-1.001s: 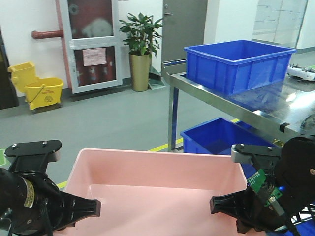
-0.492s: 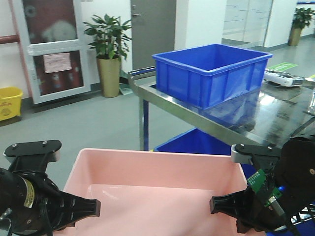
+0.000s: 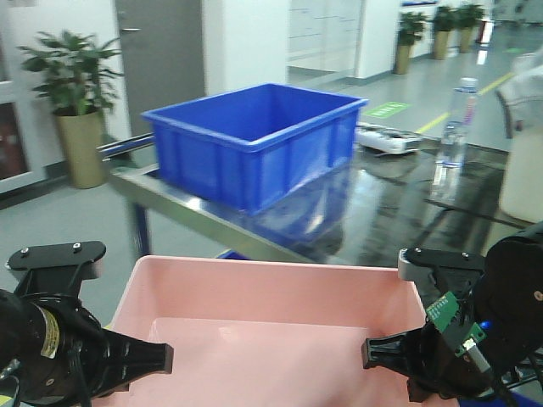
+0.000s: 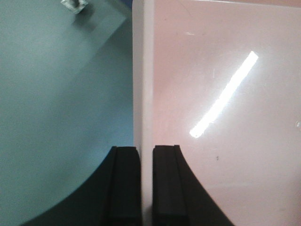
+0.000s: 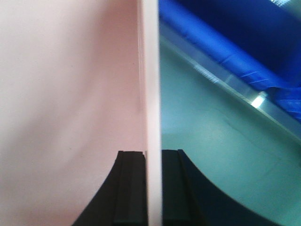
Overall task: Grab pink bin and stack on right shelf
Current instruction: 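Carry the bin with both grippers toward the metal shelf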
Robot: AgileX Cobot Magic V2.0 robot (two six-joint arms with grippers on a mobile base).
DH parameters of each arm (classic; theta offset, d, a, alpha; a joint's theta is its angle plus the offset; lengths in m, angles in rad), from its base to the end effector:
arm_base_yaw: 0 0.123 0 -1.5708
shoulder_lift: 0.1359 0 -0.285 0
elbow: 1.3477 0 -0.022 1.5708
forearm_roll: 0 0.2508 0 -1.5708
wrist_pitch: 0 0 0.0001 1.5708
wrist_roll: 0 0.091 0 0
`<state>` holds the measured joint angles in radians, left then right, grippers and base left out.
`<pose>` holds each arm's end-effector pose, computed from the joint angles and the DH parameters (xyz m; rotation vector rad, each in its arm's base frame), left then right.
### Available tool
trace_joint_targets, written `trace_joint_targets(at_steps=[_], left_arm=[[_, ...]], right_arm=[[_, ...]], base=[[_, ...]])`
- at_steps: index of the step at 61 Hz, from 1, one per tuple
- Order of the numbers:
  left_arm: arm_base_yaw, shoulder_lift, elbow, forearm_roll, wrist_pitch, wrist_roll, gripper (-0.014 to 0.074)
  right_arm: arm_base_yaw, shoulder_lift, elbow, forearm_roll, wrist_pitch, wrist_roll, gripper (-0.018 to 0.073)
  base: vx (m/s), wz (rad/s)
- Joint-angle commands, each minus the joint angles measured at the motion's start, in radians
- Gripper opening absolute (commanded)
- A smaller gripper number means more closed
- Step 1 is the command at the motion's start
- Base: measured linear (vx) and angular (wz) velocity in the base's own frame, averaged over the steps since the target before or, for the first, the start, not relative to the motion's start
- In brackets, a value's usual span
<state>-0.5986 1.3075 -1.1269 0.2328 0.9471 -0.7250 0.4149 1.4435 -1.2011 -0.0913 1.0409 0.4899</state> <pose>0.2258 -0.1334 0.3276 -0.0535 2.5821 -0.1996 0.2654 0.1091 0.3066 0.0605 2.7639 0.1202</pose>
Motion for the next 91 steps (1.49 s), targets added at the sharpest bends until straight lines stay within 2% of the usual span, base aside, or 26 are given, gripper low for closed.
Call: trace_joint_targets(at_steps=[1, 48, 91], left_arm=[[0.008, -0.042, -0.024, 0.091, 0.006, -0.007, 0.0165], [0.008, -0.042, -0.024, 0.091, 0.006, -0.007, 0.0165], [0.008, -0.042, -0.024, 0.091, 0.006, -0.007, 0.0165]], right_arm=[[-0.017, -0.033, -0.022, -0.136, 0.026, -0.007, -0.0009], [-0.017, -0.033, -0.022, -0.136, 0.022, -0.007, -0.0009], [-0.017, -0.033, -0.022, -0.136, 0.025, -0.007, -0.0009]], base=[[0.28, -0.60], [0.24, -0.56], [0.20, -0.27]])
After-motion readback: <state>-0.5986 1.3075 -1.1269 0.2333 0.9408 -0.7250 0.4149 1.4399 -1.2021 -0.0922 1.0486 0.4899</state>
